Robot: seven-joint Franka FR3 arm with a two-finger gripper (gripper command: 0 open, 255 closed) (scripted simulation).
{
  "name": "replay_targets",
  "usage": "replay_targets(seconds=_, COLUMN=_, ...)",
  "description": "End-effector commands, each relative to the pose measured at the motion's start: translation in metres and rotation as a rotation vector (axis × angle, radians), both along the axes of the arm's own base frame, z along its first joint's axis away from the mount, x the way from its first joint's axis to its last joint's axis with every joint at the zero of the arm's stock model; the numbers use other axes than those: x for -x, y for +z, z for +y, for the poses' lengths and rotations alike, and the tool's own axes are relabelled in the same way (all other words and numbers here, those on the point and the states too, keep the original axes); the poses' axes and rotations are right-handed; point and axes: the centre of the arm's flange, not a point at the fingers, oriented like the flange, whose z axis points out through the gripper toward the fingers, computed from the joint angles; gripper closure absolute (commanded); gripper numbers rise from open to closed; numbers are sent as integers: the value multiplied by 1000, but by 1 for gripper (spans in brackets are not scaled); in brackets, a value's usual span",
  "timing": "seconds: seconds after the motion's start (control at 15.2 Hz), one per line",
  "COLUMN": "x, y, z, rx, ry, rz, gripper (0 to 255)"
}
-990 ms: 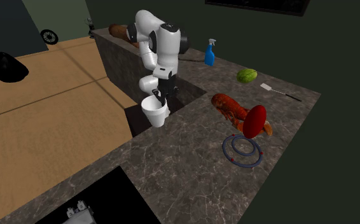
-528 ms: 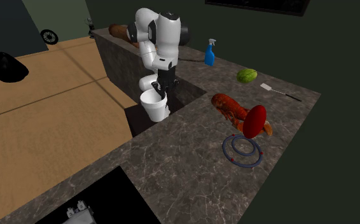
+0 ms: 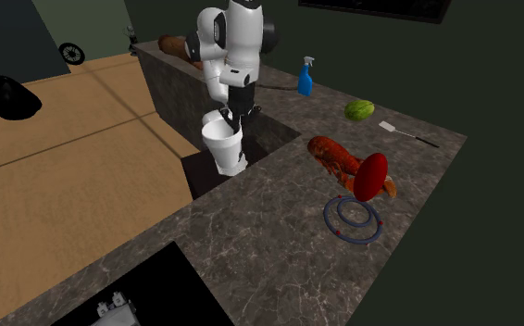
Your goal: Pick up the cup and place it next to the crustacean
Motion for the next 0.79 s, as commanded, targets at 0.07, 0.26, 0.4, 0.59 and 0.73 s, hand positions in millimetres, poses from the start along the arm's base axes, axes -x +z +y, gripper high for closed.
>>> replay_targets(seconds=0.07, x=0, y=17, z=0, rx=0, ry=0, rz=0, gripper=255)
replay_targets(seconds=0.26, x=0, y=33, z=0, rx=0, ry=0, rz=0, gripper=255)
replay_targets(seconds=0.4, x=0, y=39, z=0, rx=0, ry=0, rz=0, gripper=255)
replay_targets(seconds=0.59, x=10, y=40, z=39, rx=0, ry=0, rz=0, gripper=255)
replay_targets(seconds=0.73, x=17, y=40, z=64, rx=0, ry=0, rz=0, gripper=255)
